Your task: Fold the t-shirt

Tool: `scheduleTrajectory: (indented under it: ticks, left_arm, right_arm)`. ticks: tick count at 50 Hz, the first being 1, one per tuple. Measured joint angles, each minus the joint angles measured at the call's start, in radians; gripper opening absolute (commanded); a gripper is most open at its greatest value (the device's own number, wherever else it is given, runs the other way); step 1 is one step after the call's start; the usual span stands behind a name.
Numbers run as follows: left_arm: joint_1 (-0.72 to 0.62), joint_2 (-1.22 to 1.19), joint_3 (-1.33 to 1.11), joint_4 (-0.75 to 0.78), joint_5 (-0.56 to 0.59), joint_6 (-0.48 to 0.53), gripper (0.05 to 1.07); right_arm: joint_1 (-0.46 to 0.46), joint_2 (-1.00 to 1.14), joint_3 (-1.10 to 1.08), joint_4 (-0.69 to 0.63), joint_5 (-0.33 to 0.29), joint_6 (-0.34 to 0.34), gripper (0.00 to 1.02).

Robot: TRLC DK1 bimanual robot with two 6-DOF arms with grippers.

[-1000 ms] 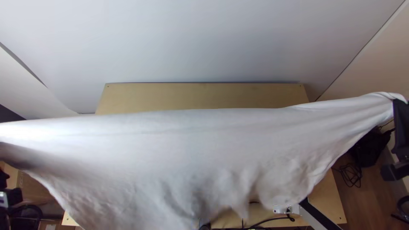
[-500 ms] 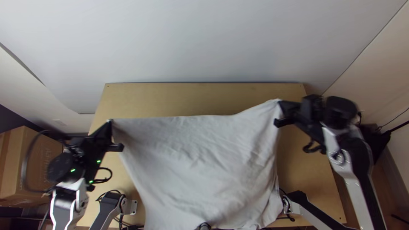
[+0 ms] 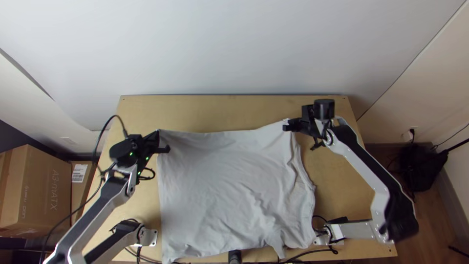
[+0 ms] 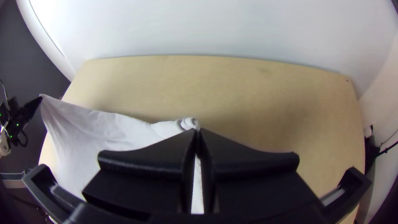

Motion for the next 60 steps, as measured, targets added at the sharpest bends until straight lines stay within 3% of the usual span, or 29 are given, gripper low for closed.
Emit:
scheduleTrajectory:
  ticks: [9,26,46,48,51,53,54,55,59,60]
  left_arm:
    - [0.036,0.306,0.161,0.033,0.011,0.000,0.08]
    - [0.108,0.670,0.433,0.076,0.048,-0.004,0.08]
    - [0.163,0.988,0.790,0.075,0.055,-0.007,0.08]
    - [0.163,1.009,0.818,0.074,0.055,-0.007,0.08]
    - [0.163,1.042,0.863,0.061,0.056,-0.007,0.08]
    - [0.161,1.062,0.897,0.044,0.055,-0.007,0.15]
    - [0.160,1.070,0.914,0.037,0.055,-0.007,0.22]
    - [0.160,1.076,0.926,0.033,0.056,-0.007,0.36]
    - [0.157,1.082,0.941,0.029,0.055,-0.011,0.98]
    - [0.155,1.082,0.943,0.029,0.055,-0.011,1.02]
  right_arm:
    - [-0.019,0.201,0.178,0.001,0.000,0.000,0.02]
    - [-0.070,0.490,0.468,-0.049,0.000,-0.010,0.02]
    - [-0.122,0.923,1.112,-0.227,0.000,-0.032,0.02]
    - [-0.123,0.936,1.128,-0.219,0.001,-0.036,0.09]
    - [-0.123,0.943,1.137,-0.204,0.008,-0.043,0.39]
    - [-0.122,0.946,1.141,-0.202,0.022,-0.050,0.65]
    - [-0.121,0.946,1.142,-0.200,0.031,-0.052,0.82]
    - [-0.120,0.946,1.142,-0.200,0.036,-0.054,0.97]
    - [-0.116,0.946,1.142,-0.198,0.071,-0.055,0.99]
    - [-0.116,0.946,1.142,-0.198,0.074,-0.055,0.99]
